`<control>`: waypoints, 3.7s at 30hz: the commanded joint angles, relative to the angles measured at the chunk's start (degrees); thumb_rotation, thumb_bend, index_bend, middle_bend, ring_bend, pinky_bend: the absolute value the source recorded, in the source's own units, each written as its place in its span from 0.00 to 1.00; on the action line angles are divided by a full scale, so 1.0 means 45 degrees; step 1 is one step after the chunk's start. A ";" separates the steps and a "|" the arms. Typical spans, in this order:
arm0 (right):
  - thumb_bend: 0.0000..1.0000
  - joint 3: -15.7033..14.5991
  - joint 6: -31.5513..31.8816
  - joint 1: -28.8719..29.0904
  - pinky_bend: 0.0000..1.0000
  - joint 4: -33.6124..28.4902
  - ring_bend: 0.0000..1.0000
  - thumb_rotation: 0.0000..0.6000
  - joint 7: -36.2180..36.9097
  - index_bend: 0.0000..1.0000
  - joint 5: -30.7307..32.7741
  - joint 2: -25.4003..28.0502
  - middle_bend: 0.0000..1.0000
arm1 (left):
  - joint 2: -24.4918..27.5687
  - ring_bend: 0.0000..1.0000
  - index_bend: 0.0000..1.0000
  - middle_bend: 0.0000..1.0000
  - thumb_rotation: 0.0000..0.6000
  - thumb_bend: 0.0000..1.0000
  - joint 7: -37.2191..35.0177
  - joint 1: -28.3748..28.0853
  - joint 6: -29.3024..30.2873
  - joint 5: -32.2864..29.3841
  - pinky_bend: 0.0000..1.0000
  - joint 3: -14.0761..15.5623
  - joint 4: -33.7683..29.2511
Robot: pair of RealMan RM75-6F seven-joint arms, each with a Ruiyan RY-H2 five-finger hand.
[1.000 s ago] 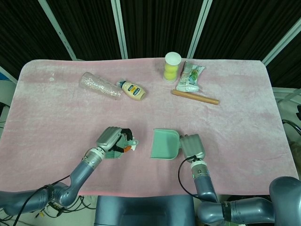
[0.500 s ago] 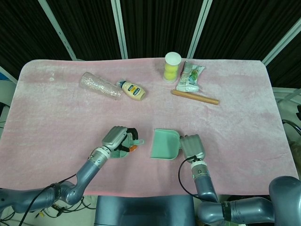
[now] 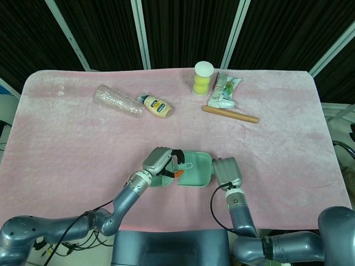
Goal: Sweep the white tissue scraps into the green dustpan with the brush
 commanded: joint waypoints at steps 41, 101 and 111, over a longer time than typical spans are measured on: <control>0.51 -0.0443 -0.0276 0.0043 0.81 -0.0084 0.70 1.00 0.0420 0.62 -0.0384 -0.0102 0.57 | 0.3106 0.91 0.61 0.65 1.00 0.39 -0.1261 0.1349 0.0833 0.0991 1.00 0.1145 -0.2799; 0.51 -0.0482 -0.0248 -0.0034 0.81 0.0017 0.70 1.00 0.0646 0.62 -0.0225 0.0056 0.57 | -0.2263 0.91 0.62 0.65 1.00 0.40 -0.4375 -0.2155 0.1864 0.2808 1.00 -0.1042 0.3284; 0.51 -0.0546 -0.0251 -0.0031 0.81 0.0019 0.70 1.00 0.0570 0.62 -0.0153 -0.0037 0.57 | -0.0840 0.91 0.63 0.66 1.00 0.40 -0.3981 -0.0918 0.1423 0.2528 1.00 0.0236 0.2432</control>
